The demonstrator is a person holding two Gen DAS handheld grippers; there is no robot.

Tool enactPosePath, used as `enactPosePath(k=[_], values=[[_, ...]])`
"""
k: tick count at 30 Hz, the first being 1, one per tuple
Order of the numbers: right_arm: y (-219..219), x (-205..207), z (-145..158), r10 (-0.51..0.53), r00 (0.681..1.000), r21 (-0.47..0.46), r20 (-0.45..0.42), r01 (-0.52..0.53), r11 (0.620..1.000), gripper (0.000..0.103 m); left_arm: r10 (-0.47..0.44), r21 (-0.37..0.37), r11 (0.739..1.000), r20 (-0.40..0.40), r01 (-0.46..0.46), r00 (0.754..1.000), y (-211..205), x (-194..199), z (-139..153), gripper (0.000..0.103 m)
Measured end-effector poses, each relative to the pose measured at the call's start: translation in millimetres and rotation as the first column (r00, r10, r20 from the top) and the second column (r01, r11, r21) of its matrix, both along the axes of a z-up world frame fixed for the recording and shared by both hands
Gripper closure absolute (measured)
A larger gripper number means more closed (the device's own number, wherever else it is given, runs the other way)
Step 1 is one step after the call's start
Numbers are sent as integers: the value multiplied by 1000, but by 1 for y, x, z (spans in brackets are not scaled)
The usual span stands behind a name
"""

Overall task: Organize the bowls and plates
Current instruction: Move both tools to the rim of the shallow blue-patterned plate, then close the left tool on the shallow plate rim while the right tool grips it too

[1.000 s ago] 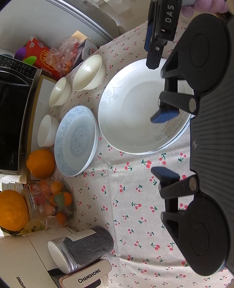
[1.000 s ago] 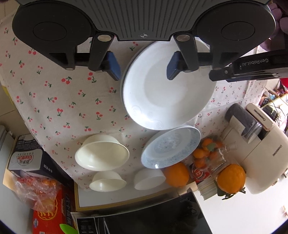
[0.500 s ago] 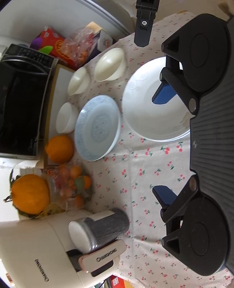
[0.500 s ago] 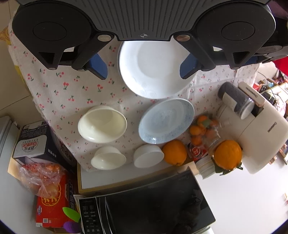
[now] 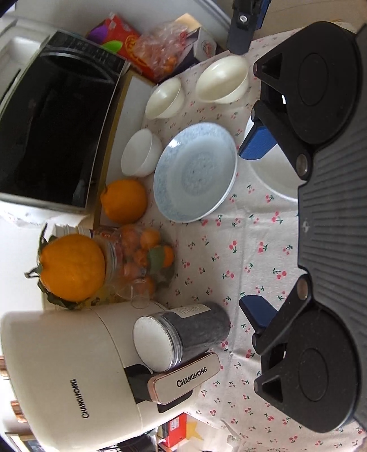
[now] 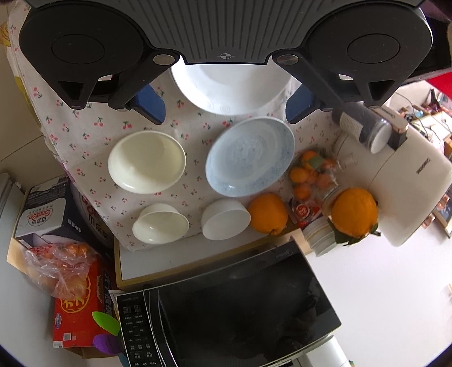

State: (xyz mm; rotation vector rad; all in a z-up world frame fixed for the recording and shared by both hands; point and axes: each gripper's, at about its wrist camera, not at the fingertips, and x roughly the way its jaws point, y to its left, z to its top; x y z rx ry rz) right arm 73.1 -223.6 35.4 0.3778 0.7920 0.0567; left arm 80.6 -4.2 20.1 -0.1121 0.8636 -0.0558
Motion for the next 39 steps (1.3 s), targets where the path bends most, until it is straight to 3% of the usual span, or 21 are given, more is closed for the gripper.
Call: enactPosePath(k=[6, 13, 20, 23, 27, 39], values=[[-5, 26, -18, -4, 1000, 58, 13, 3, 998, 9, 69, -60, 996, -8, -69, 998, 6, 23, -23, 1], [-18, 68, -34, -13, 995, 189, 98, -6, 982, 9, 127, -133, 983, 13, -124, 992, 1, 53, -42, 3], [-25, 101, -61, -43, 999, 303, 25, 33, 953, 9, 148, -202, 969, 20, -141, 989, 1, 77, -56, 19], [-20, 111, -73, -47, 999, 312, -17, 50, 949, 10, 160, -211, 965, 7, -155, 987, 4, 87, -64, 30], [-10, 121, -85, -41, 997, 310, -58, 57, 949, 21, 159, -237, 959, -3, -155, 987, 9, 94, -71, 46], [16, 137, -106, -59, 990, 159, -126, 79, 984, 43, 103, -291, 950, -38, -110, 994, 3, 105, -89, 72]])
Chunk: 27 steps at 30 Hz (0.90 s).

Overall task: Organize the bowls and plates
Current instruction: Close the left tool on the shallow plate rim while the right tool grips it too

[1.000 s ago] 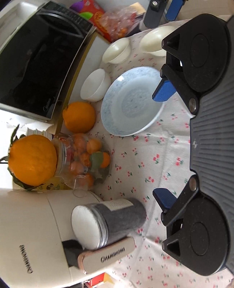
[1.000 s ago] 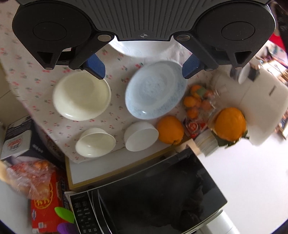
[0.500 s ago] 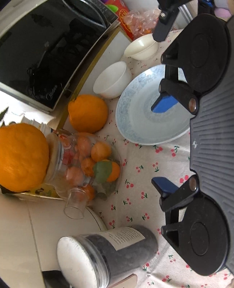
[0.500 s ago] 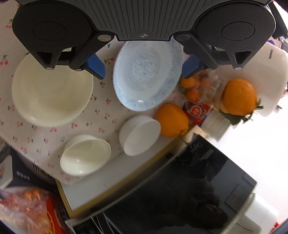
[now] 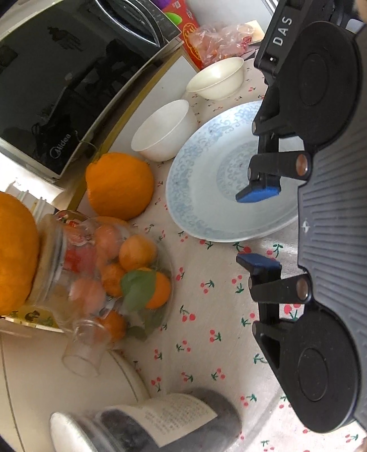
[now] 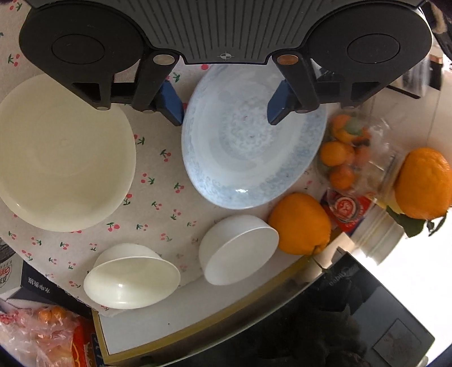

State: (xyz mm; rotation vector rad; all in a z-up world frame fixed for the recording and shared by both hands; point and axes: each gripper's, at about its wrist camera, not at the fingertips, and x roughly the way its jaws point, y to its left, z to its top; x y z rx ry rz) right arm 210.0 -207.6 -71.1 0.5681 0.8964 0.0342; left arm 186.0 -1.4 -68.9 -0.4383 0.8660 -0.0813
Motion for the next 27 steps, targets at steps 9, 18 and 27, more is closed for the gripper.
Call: enactPosePath(k=[9, 18, 27], values=[[0, 2, -9, -9, 1000, -60, 3, 9, 998, 67, -17, 4, 1000, 7, 17, 1000, 0, 1, -5, 85], [-11, -6, 1, -37, 996, -29, 76, 40, 999, 84, -52, 18, 999, 57, 51, 997, -1, -7, 5, 84], [-16, -20, 16, -24, 995, -7, 101, 25, 1000, 84, -64, 17, 998, 56, 64, 996, -2, -16, 15, 84]])
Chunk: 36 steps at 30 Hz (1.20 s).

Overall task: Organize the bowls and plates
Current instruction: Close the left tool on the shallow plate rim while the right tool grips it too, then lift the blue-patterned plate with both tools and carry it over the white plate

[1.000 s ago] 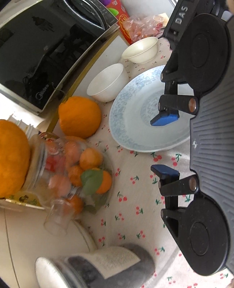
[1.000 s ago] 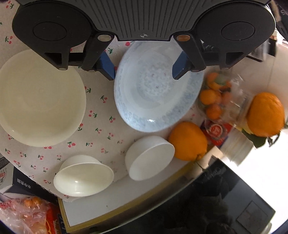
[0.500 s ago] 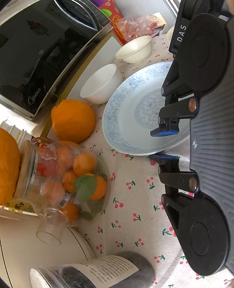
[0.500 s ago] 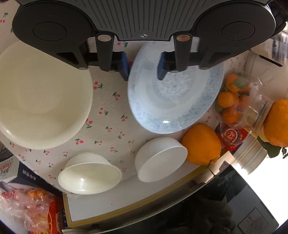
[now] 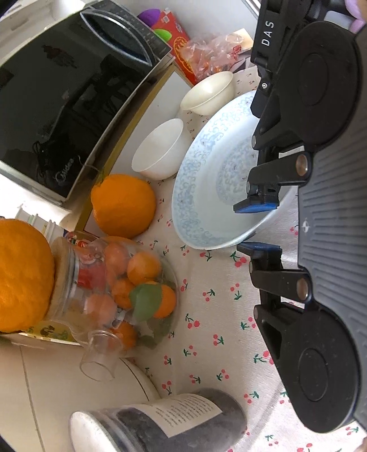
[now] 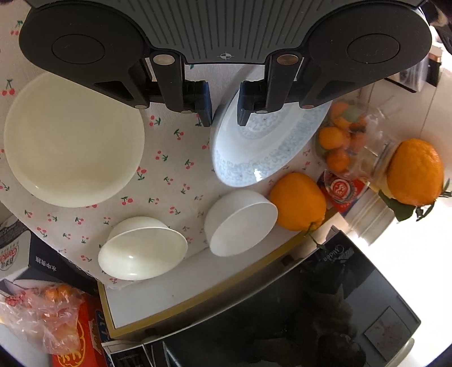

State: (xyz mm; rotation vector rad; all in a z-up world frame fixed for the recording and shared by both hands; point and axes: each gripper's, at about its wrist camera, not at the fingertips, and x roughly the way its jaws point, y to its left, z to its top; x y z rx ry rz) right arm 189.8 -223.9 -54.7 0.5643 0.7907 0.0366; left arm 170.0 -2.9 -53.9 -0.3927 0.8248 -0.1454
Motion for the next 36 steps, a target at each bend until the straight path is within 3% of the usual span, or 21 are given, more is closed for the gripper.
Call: enactPosePath(k=[7, 22, 36], values=[[-5, -21, 18, -13, 1000, -2, 19, 13, 1000, 84, -28, 30, 999, 30, 27, 999, -8, -19, 16, 84], [-20, -77, 46, 4, 998, 41, 60, -6, 999, 84, -53, -25, 998, 61, 55, 997, -5, -61, 42, 84], [-21, -129, 60, 61, 996, -11, 64, -61, 998, 84, -125, -29, 992, 35, 126, 992, -2, -101, 40, 84]])
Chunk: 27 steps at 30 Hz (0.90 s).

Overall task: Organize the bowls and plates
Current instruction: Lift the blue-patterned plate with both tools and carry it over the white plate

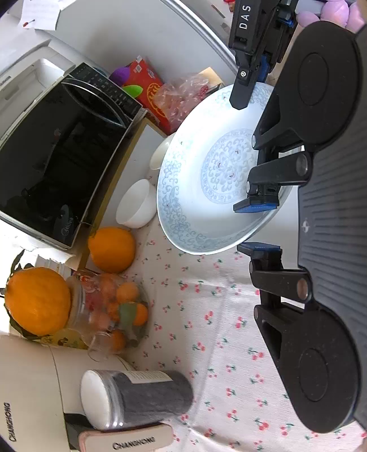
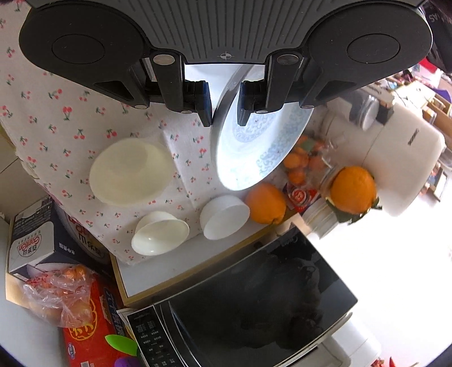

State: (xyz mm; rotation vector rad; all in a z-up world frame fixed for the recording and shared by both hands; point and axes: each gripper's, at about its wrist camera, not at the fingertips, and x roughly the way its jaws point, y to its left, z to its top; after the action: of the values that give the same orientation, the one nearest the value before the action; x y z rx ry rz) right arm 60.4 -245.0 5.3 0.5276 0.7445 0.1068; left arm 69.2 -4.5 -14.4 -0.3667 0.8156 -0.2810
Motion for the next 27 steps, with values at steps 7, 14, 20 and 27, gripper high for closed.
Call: enactPosePath(k=[7, 14, 20, 27], values=[[-1, -16, -11, 34, 998, -11, -58, -35, 999, 84, -27, 9, 1000, -13, 27, 1000, 2, -14, -1, 84], [-4, -30, -23, 52, 991, -16, -120, -54, 998, 84, -68, 38, 997, -1, 68, 998, -2, -26, -2, 84], [-7, -38, -36, 68, 983, -31, -172, -74, 997, 84, -101, 67, 992, -21, 103, 995, -7, -33, -9, 84], [-5, -40, -44, 75, 976, -62, -203, -89, 994, 84, -128, 95, 987, -56, 133, 990, -11, -37, -20, 84]])
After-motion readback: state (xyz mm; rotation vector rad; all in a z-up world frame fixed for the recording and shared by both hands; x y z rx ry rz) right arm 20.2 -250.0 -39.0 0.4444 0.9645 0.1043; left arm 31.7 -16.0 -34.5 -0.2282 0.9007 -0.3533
